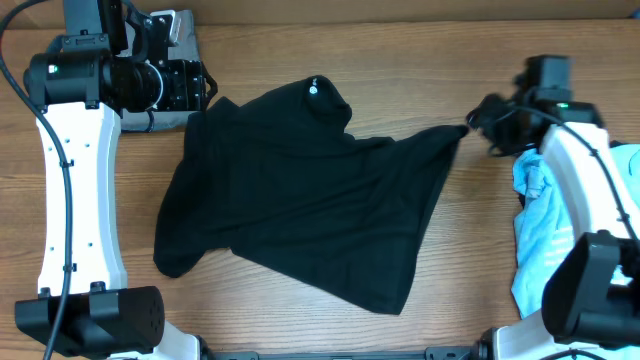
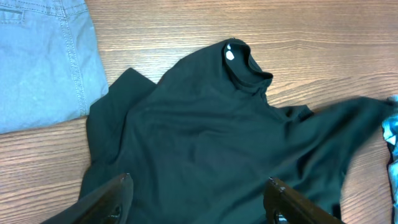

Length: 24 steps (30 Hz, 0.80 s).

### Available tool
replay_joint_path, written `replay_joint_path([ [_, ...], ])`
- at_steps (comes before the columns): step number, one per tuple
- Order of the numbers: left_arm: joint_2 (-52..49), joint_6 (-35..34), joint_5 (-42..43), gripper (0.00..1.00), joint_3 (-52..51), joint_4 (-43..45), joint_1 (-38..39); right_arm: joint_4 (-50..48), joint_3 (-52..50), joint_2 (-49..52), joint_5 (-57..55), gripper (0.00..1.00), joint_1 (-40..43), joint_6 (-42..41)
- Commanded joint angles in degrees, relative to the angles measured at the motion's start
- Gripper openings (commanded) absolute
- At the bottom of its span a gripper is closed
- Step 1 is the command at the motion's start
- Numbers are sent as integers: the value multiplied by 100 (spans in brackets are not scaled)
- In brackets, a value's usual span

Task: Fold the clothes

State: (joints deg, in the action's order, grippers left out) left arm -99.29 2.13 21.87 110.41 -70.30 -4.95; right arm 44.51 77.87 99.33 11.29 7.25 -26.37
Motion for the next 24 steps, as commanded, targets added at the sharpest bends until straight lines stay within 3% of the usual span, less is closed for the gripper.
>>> replay_joint_path([
  [1,31,133,0,72,85,-24,-26,52,76,-170,-20,70,380,-409],
  [4,31,138,-2,72,85,-66,-26,391,74,-170,-7,70,492,-315],
  [11,31,160,0,73,85,31,-26,1156,-33,-166,852,66,118,1034],
  [15,31,160,0,73,85,66,-26,1134,-352,-103,697,62,-468,984],
  [17,28,160,0,73,85,66,-26,909,-610,-59,125,61,-715,575],
  [19,28,160,0,73,85,63,-26,623,-828,-13,-361,57,-820,87],
  [24,28,160,0,74,85,61,-26,-402,-1228,157,-396,49,-837,-33],
])
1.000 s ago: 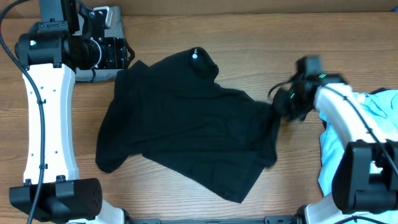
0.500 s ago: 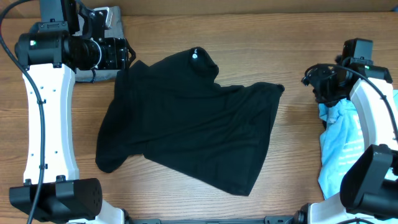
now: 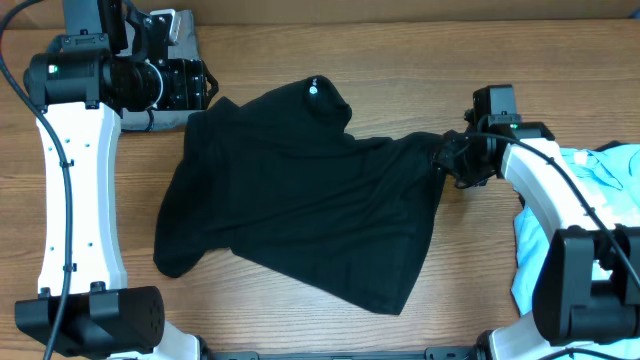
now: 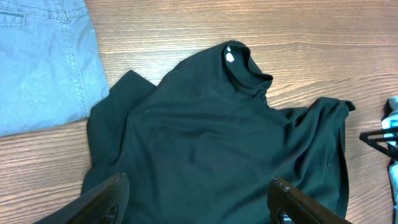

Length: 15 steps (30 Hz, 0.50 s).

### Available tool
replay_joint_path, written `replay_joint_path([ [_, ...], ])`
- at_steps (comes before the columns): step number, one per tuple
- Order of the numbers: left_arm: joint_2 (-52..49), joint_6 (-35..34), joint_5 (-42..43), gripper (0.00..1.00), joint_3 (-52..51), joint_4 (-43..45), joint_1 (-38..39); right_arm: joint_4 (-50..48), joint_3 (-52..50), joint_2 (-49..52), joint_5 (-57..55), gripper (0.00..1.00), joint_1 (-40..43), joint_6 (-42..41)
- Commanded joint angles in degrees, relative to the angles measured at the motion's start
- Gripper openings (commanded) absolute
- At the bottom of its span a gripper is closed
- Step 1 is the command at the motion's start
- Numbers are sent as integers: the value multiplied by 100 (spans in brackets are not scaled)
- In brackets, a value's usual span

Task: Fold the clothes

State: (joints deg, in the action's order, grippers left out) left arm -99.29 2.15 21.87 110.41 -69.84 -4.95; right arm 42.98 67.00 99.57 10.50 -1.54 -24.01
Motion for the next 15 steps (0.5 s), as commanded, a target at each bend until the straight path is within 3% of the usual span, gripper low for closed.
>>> replay_joint_path([
  [1,28,155,0,74,85,15,-26,-332,-155,203,-299,49,42,-267],
  [15,28,155,2,73,76,-24,-26,-1561,-258,990,-232,45,59,-306],
])
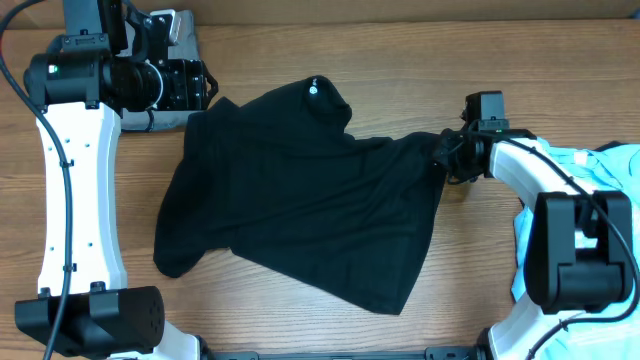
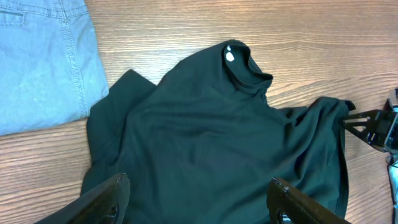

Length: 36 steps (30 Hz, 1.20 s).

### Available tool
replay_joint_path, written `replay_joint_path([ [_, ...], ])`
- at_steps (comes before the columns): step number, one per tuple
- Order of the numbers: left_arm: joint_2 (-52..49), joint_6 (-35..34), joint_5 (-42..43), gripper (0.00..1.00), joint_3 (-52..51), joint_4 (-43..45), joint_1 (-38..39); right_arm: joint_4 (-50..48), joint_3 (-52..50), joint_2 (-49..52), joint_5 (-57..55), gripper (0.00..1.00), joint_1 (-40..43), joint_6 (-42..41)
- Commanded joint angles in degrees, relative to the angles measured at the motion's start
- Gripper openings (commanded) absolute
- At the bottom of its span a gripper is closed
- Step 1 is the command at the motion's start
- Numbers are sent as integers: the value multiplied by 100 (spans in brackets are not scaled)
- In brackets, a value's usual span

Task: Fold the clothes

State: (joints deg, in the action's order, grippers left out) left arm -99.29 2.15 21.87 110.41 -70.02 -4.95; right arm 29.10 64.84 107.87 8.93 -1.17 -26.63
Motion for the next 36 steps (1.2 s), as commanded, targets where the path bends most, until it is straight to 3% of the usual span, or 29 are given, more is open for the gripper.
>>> replay_joint_path([
  [1,28,155,2,73,76,-7,-26,-306,-42,238,-79,42,22,-44],
  [5,28,155,2,74,76,-9,-26,-479,-42,337,-210,33,28,-44],
  [12,28,155,2,74,76,-7,-26,-201,120,328,-286,4,264,-44],
  [17,28,155,2,75,76,-4,-26,219,332,153,-205,4,522,96],
  [22,28,157,0,76,76,0,-26,299,529,-345,435,4,660,984],
  [25,28,155,0,76,76,0,-26,382,660,-616,428,11,662,1213],
  [30,28,155,0,76,76,-4,-26,476,693,-780,-374,15,667,1110],
  [33,28,157,0,76,76,-9,-26,723,693,-780,-1071,10,741,566],
  [36,28,157,0,77,76,-7,-26,719,693,-780,-1043,10,962,518],
])
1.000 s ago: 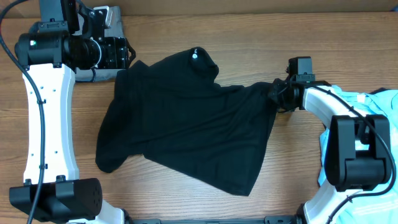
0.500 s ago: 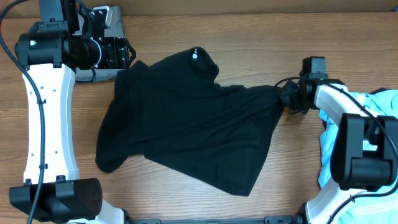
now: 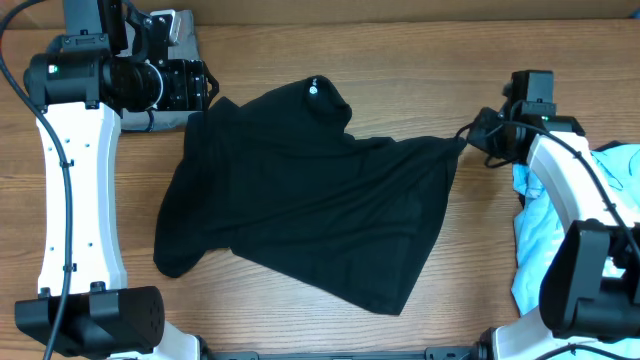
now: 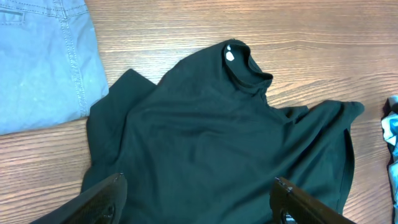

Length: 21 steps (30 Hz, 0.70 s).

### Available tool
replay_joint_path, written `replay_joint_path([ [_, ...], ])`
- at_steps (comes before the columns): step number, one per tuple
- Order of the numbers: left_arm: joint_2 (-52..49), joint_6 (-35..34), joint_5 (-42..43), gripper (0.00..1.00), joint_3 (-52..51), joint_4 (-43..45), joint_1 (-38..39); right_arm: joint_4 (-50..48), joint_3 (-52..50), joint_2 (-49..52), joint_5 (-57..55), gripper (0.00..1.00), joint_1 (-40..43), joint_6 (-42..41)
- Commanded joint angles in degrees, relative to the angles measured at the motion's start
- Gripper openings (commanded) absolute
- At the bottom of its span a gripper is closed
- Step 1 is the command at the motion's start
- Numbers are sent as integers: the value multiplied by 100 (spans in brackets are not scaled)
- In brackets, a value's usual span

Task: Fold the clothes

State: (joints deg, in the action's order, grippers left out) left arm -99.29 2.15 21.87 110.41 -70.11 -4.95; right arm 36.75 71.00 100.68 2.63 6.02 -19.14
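Observation:
A black shirt [image 3: 300, 200] lies spread on the wooden table, its collar [image 4: 239, 59] at the far side. One sleeve [image 3: 445, 150] reaches out to the right. My right gripper [image 3: 474, 132] sits at the tip of that sleeve, just above the table. The overhead view does not show whether it holds the cloth, and it is outside the left wrist view. My left gripper [image 4: 200, 180] hangs open above the shirt's left part, fingers [image 4: 109, 196] wide apart with nothing between them.
A grey-blue garment [image 4: 43, 62] lies at the far left corner, beside the shirt's left shoulder. A light blue cloth [image 3: 540, 230] is heaped at the right edge under the right arm. Bare wood shows in front of and behind the shirt.
My right gripper has moved to the right and a little farther back. The sleeve tip, which was bunched against the shirt's body, now lies stretched farther right. The left arm has not moved.
At first the right gripper was far right with the sleeve stretched toward it. Then it stood farther left with the sleeve pushed in and bunched, and stayed there. Now it is back toward the right and the sleeve is drawn out again.

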Motion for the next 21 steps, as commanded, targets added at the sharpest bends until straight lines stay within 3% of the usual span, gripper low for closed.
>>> replay_joint_path([
  [1,28,157,0,77,76,4,-26,-66,76,-61,-260,10,319,-221],
  [5,28,157,0,77,76,7,-26,208,74,-61,1423,38,498,424],
  [8,28,155,0,76,76,2,-26,881,57,-61,2129,39,396,463],
  [13,28,155,0,77,76,11,-26,1766,-157,-59,2295,39,-232,651],
  [21,28,177,0,79,76,13,-26,1875,-933,-59,1652,36,-1023,-162],
])
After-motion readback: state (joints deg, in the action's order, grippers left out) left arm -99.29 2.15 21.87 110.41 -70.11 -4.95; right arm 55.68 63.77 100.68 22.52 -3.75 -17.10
